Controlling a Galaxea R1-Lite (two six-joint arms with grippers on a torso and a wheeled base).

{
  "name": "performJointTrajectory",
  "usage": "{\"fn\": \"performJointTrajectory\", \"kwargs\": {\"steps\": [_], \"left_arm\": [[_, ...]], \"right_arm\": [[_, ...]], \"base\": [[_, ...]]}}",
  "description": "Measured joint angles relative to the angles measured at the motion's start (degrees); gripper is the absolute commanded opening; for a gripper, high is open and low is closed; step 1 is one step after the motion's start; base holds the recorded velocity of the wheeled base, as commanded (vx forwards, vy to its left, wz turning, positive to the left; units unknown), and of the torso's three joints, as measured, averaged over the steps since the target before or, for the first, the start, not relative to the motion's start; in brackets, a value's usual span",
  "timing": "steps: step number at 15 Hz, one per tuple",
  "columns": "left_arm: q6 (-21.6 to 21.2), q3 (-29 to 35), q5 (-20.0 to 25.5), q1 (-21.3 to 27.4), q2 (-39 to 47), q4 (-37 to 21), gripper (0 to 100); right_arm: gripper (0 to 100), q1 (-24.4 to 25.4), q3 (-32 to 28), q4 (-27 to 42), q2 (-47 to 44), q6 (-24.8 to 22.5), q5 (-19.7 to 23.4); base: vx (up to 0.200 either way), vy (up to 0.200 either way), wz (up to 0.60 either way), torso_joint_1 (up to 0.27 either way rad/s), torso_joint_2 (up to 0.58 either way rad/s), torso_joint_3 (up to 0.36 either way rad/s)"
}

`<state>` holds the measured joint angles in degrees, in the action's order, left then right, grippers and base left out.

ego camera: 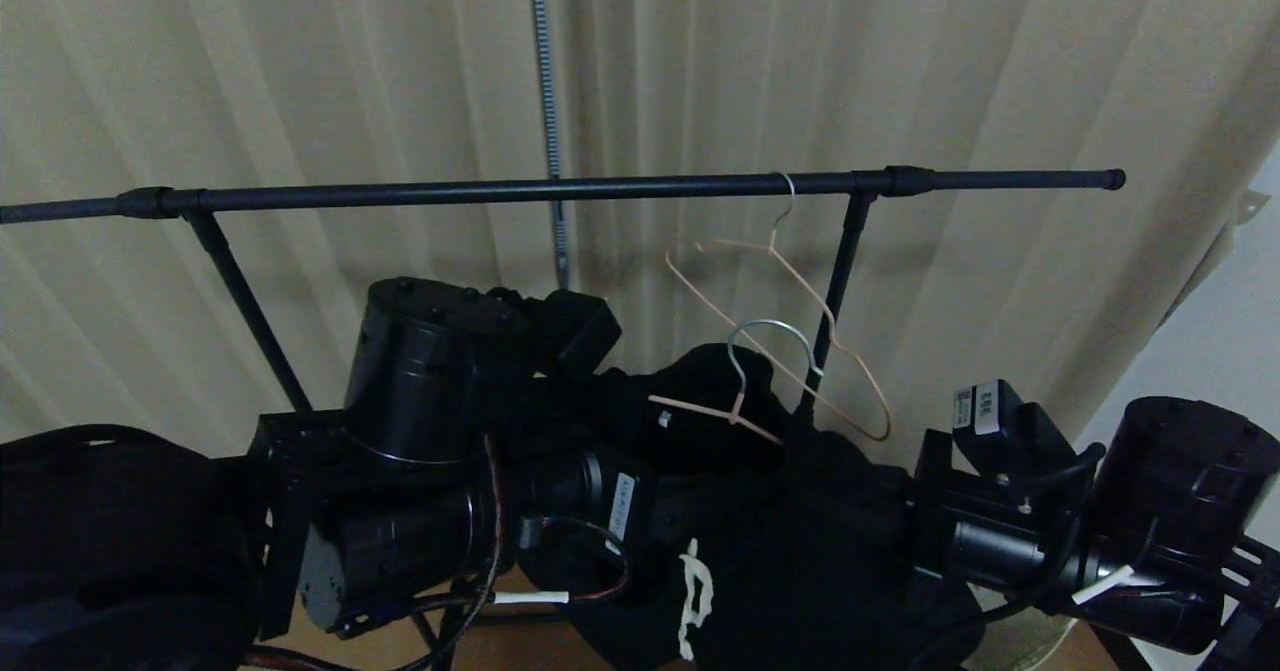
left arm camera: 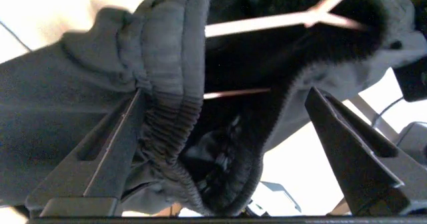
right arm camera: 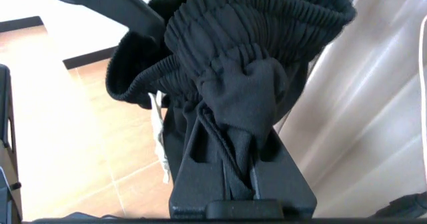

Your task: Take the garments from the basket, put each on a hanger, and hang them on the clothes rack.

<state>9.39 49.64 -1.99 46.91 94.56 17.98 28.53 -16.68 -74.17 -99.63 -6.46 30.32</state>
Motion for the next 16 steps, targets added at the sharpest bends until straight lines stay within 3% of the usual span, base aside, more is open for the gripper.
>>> {"fn": "performJointTrajectory", "kwargs": {"steps": [7,10,13,16], "left_arm": [[1.43,-2.54,0.33,-0.74,-4.29,0.05,100],[0.87,-4.63,4.14,-3.00,-7.30,0.09,100],[-2.57,-5.95,7.34,-7.67,-10.22,1.26,100],[-10.51,-6.95,16.79,-14.88,-12.79,2.27,100]], "right_arm": [[0,-1.22,0.20,-0.01,-0.34,-0.02,2.57],[0,-1.90,0.50,-0.09,-0.39,-0.02,4.77],[0,-2.51,0.52,-0.26,-0.39,-0.21,7.64],[0,-3.56,0.43,-2.15,-0.74,-0.38,11.29]], "base": [[0.000,0.000,0.00,0.000,0.00,0.000],[0.000,0.000,0.00,0.000,0.00,0.000],[0.000,0.000,0.00,0.000,0.00,0.000],[0.000,0.000,0.00,0.000,0.00,0.000]]}}
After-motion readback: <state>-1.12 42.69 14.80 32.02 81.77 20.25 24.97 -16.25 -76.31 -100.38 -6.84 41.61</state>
